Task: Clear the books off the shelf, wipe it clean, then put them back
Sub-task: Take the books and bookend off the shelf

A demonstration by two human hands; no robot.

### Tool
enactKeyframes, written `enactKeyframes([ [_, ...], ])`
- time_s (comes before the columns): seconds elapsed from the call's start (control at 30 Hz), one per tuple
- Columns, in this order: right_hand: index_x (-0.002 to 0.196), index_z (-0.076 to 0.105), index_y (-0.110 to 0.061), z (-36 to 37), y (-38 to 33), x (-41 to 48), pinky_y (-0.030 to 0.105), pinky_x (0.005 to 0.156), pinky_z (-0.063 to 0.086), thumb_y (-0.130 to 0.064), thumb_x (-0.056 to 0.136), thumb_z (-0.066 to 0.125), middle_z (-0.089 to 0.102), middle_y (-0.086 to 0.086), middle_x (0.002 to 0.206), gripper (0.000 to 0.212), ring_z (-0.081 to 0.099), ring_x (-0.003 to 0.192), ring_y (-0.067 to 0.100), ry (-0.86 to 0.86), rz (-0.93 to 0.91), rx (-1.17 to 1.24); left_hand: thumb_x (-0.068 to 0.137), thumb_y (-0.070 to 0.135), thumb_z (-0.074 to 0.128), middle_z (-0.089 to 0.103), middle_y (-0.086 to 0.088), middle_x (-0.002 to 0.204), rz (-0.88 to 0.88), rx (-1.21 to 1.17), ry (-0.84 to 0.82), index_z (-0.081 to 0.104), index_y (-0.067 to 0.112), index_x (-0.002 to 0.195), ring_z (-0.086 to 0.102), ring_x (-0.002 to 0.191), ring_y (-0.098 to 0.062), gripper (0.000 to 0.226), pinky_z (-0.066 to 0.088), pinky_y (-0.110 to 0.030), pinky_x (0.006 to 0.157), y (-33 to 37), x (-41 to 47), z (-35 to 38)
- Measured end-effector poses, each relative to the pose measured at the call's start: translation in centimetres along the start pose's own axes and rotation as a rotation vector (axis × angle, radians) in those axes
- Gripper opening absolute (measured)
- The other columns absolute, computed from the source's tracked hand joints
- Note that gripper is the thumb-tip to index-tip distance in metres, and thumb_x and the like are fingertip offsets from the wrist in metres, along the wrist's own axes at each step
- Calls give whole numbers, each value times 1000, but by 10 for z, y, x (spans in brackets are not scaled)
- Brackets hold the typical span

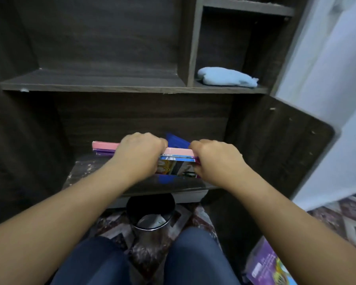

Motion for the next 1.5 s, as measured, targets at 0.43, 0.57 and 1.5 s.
enactKeyframes([
  [0.43,103,66,-32,-41,115,-175,34,77,53,-34,73,75,69,-6,94,32,62,81,15,-536,396,198,82,47,65,63,0,91,592,-251,-77,61,24,94,61,89,-25,26,45,-32,67,190,-12,-25],
  [0.57,107,65,-35,-23,149,-240,28,72,49,-32,72,74,68,-5,96,37,61,85,16,-672,565,228,85,41,65,64,-4,97,761,-360,-156,62,22,98,61,90,-27,24,41,-30,64,278,-14,-8],
  [1.5,154,6,-28,274,166,-414,56,114,18,-2,91,47,14,4,159,79,18,144,32,-658,794,92,97,19,49,48,-8,129,888,-128,-594,36,14,138,53,112,-28,43,49,-43,87,417,9,199],
])
Point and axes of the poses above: each hand's wrist, its own x-axis towards the middle knuckle, its own z-axis out of the palm, y = z × x, the point moved 2 cm from there along x, towards the middle knuckle
